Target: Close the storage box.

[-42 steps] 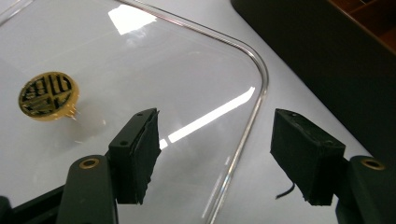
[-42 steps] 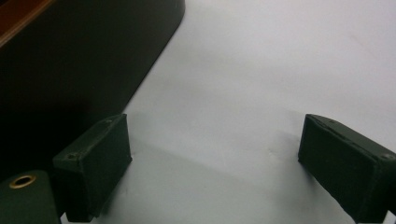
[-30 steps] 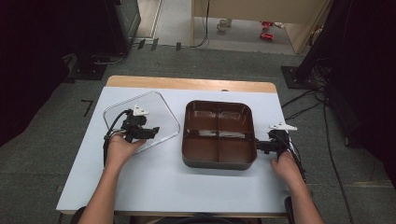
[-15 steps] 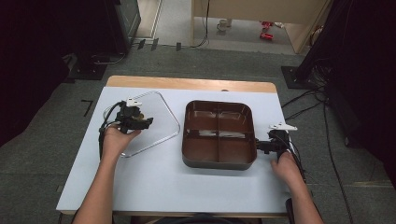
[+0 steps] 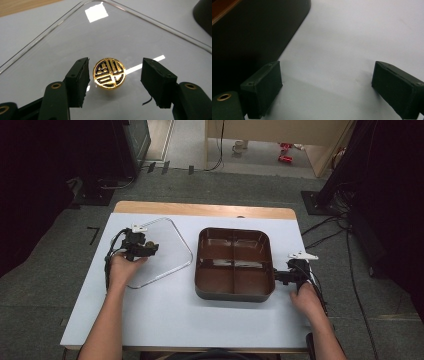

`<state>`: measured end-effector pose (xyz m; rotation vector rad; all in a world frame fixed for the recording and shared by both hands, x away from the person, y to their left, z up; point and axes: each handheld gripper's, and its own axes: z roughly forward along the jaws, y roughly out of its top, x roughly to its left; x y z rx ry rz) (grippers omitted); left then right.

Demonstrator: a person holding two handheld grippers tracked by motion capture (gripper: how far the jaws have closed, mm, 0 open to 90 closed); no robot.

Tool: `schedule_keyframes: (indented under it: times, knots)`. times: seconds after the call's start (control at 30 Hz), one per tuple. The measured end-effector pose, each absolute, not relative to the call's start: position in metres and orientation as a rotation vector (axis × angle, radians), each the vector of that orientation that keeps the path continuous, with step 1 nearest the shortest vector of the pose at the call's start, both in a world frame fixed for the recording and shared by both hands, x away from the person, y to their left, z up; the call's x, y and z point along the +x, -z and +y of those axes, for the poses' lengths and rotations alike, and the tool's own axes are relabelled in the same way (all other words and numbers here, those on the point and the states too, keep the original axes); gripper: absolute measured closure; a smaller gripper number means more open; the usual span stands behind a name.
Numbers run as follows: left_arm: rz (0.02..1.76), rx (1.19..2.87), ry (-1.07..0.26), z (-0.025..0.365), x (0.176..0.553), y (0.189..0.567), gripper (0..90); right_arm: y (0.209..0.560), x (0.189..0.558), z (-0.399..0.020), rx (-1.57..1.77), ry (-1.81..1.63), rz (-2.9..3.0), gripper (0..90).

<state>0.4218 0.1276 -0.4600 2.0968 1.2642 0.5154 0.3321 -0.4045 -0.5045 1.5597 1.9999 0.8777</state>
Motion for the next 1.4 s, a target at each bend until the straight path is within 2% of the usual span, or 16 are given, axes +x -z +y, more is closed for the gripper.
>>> schedule_keyframes:
  times: [0.17,0.53,1.17,1.4]
  knots:
    - [1.291,2.096,-0.504,0.131,0.426,0.467,43.9,0.505,0.332,-0.405,1.557,-0.878,2.000,8.7]
    - [1.288,2.126,-0.495,0.130,0.427,0.473,57.3,0.505,0.332,-0.405,1.557,-0.879,1.999,8.7]
    - [1.278,2.145,-0.461,0.133,0.424,0.467,58.6,0.505,0.332,-0.405,1.557,-0.879,1.999,8.7]
    - [1.234,2.112,-0.460,0.131,0.417,0.448,58.7,0.505,0.332,-0.405,1.556,-0.878,2.001,8.7]
